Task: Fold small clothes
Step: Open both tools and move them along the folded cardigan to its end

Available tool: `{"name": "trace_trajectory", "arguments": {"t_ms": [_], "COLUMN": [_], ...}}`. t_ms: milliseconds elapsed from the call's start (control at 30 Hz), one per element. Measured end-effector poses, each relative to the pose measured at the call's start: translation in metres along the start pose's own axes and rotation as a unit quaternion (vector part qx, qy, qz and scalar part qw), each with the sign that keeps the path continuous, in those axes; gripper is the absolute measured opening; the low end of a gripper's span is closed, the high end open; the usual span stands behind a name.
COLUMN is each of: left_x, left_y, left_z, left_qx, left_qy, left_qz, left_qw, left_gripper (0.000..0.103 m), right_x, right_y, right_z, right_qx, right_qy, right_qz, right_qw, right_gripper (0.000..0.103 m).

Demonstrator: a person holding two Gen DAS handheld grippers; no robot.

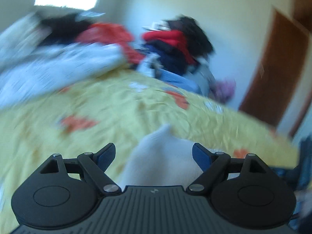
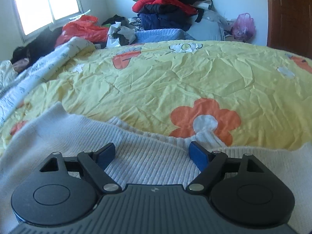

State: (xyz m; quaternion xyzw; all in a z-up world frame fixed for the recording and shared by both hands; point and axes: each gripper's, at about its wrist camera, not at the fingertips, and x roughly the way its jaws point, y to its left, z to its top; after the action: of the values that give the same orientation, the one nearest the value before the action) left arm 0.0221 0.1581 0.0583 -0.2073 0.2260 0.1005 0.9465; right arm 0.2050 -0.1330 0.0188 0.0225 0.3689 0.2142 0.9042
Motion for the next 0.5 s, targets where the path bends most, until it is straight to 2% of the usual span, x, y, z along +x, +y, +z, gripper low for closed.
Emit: {"name": "trace_trajectory", "arguments": {"t_ms": [67,133,200,233,300,400,500], "left_x": [-0.025,-0.040,-0.049,-0.048,-0.042,-0.029,-0.018], "left_y": [0.034,0.059,0.074,0.077,0.075,0.069,0.070], "left_z": [-0.012,-0.027,-0.041,-0.047,-0.053,-0.057,-0.068], "left_qx": [-0.097,-0.181,-0.242,-0.262,-0.278,-0.292,-0.319], "left_qy": [0.016,0.029,0.039,0.050,0.069,0.079,0.097], "left_qz": [-0.019,-0.040,-0.054,-0.066,-0.086,-0.079,-0.080], "left_qw": [0.9950,0.9822,0.9681,0.9615,0.9542,0.9499,0.9395], "left_gripper": [0.086,0.086,0.086,0.086,0.086,0.087,0.086], "right_x": [0.000,0.000,-0.001,-0.001,-0.001,-0.003,-0.005], "right_y": [-0.001,-0.001,-0.001,-0.002,-0.003,-0.005,-0.008], "right_z": [0.000,0.000,0.000,0.000,0.000,-0.001,-0.002], "right_qx": [0.002,0.004,0.005,0.007,0.011,0.019,0.029], "right_qy": [0.000,0.000,-0.001,-0.002,-0.004,-0.007,-0.011], "right_qz": [0.006,0.009,0.010,0.012,0.014,0.020,0.026], "right_qw": [1.000,1.000,1.000,1.000,1.000,1.000,0.999], "right_gripper": [0.086,0.087,0.087,0.087,0.087,0.087,0.087]}}
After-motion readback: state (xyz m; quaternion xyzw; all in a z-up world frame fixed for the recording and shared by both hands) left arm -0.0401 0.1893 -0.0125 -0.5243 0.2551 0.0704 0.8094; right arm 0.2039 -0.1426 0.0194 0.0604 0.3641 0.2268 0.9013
